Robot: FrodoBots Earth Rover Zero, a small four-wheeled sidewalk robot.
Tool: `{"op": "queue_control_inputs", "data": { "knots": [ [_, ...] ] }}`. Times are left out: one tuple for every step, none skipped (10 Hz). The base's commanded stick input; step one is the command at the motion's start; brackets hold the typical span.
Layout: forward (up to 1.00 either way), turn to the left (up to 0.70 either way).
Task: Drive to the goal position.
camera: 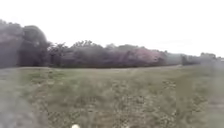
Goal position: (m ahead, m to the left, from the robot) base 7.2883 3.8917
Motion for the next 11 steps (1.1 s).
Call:
{"op": "queue_control_inputs", "data": {
  "knots": [
    [1.00, 0.07],
    [1.00, 0.00],
    [1.00, 0.00],
    [1.00, 0.00],
    [1.00, 0.00],
    [1.00, 0.00],
    [1.00, 0.06],
    [1.00, 0.18],
    [1.00, 0.35],
    [1.00, 0.17],
    [1.00, 0.00]
  ]
}}
